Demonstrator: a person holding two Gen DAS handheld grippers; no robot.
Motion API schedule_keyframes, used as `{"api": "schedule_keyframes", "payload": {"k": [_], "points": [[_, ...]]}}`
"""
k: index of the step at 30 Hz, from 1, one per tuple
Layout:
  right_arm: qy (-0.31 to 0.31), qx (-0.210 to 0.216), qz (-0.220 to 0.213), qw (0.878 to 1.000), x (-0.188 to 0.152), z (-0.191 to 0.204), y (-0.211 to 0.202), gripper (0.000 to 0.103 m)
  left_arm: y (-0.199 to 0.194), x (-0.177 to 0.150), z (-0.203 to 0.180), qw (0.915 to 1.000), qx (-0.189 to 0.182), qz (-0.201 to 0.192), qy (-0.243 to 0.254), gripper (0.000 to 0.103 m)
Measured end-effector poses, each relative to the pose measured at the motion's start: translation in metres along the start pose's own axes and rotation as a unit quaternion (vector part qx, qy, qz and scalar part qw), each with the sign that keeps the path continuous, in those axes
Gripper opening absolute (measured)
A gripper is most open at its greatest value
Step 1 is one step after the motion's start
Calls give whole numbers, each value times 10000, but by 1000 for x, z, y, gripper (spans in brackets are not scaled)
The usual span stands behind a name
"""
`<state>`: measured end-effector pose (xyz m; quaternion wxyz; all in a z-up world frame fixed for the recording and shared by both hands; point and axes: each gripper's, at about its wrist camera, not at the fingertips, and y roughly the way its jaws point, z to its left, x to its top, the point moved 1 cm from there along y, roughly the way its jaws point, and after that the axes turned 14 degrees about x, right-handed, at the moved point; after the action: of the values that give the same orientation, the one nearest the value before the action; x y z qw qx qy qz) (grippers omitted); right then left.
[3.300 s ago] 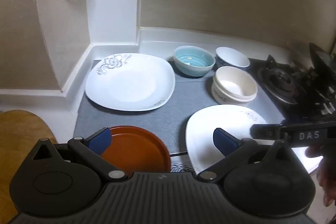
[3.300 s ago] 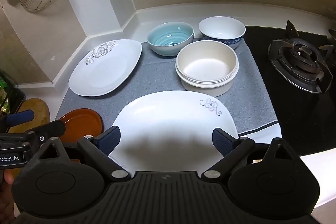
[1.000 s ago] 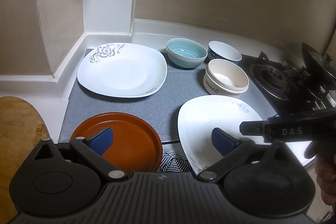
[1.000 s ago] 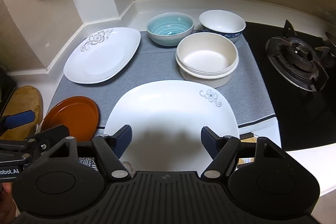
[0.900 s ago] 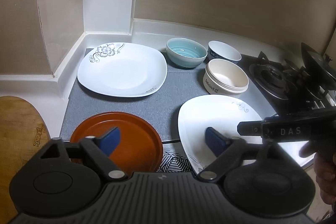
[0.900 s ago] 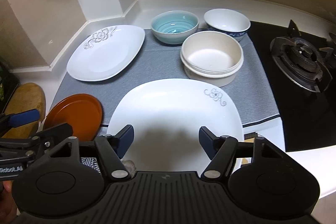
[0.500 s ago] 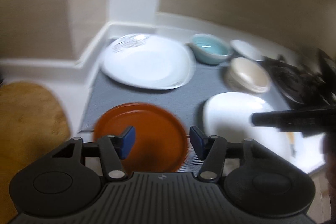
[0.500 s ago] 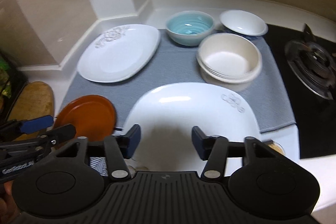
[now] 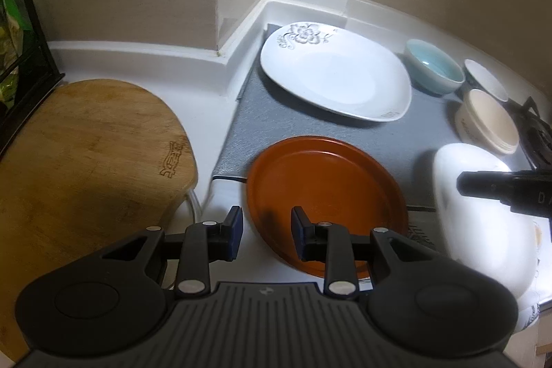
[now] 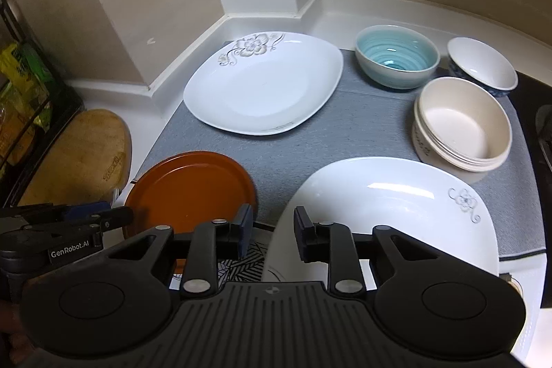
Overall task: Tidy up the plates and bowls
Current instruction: 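Close the left gripper on the orange plate's rim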
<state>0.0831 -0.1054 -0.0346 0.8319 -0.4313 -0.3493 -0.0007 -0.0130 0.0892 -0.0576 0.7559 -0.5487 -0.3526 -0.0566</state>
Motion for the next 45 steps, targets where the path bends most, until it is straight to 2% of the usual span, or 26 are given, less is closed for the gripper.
{"api": "schedule_keyframes", "payload": {"k": [4,8,9,10,14,22,31,41,45], "points": [[-95,17,38,9999,2,6,4,26,9,-1,0,9999,101,102,-23,34],[-96,15,127,9999,1,6,9,27,17,-4,-1,9997,35,257,-28,34],[-103,18,153,9998,1,6,11,27,18,-5,-2,9997,48,258,5,30],[-114,17,178,9998,1,6,13,27,18,-6,-3,9997,58,250,61,15],[-195,42,289,9994,1,10,22,27,14,-11,5,9996,111,264,-5,11],[-459,157,553,9973,1,17,51,27,10,-19,14,9996,120,267,-53,11],[-771,125,1065,9912,-3,22,89,27,13,-19,15,9994,85,309,-105,15],[-742,245,1175,9900,-4,18,97,27,15,-18,11,9994,68,319,-96,15],[-755,384,1189,9893,-4,19,97,24,15,-18,10,9994,67,315,-85,15]]}}
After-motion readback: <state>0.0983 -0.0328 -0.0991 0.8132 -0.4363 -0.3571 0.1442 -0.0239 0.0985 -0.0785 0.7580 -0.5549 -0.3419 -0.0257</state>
